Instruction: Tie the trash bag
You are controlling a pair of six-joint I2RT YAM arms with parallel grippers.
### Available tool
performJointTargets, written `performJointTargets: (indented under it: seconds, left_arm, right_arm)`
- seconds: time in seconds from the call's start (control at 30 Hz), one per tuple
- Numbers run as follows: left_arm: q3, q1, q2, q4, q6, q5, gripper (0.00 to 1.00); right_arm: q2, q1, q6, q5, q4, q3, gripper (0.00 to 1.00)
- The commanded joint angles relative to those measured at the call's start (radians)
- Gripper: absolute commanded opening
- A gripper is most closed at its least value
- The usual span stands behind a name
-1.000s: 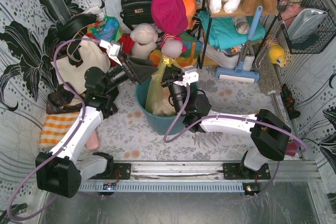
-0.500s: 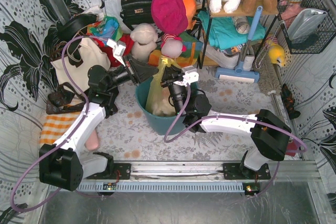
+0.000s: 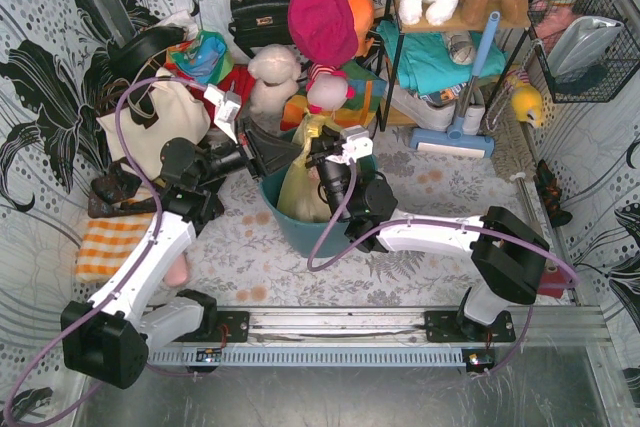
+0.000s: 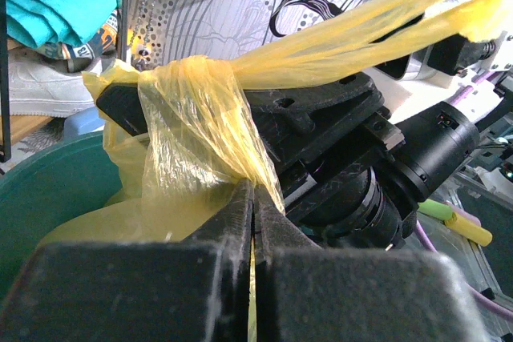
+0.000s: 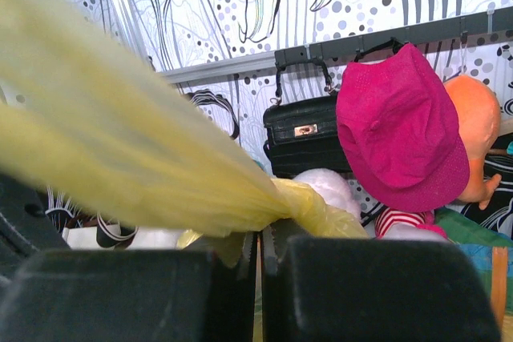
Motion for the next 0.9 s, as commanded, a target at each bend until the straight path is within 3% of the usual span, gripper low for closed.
performJointTargets:
  seconds: [0.0, 0.33, 0.6, 0.87]
  left_arm:
    - [-0.013, -0.046, -0.034, -0.064, 0.042, 0.045, 0.02]
    - [-0.022, -0.078, -0.034, -0.142, 0.097, 0.072, 0.04]
    - [0.059, -0.080, -0.126, -0.438, 0.303, -0.294, 0.41]
    - [0.066, -0.078, -0.204, -0.436, 0.386, -0.563, 0.53]
  right_arm:
    - [0.009, -0.007, -0.011, -0.011, 0.052, 0.047, 0.00]
    - [-0.008, -0.020, 0.022, -0.066, 0.066, 0.027, 0.00]
    - [-0.060, -0.021, 0.067, -0.141, 0.048, -0.030, 0.00]
    - [-0.074, -0.021, 0.080, -0.143, 0.032, -0.045, 0.00]
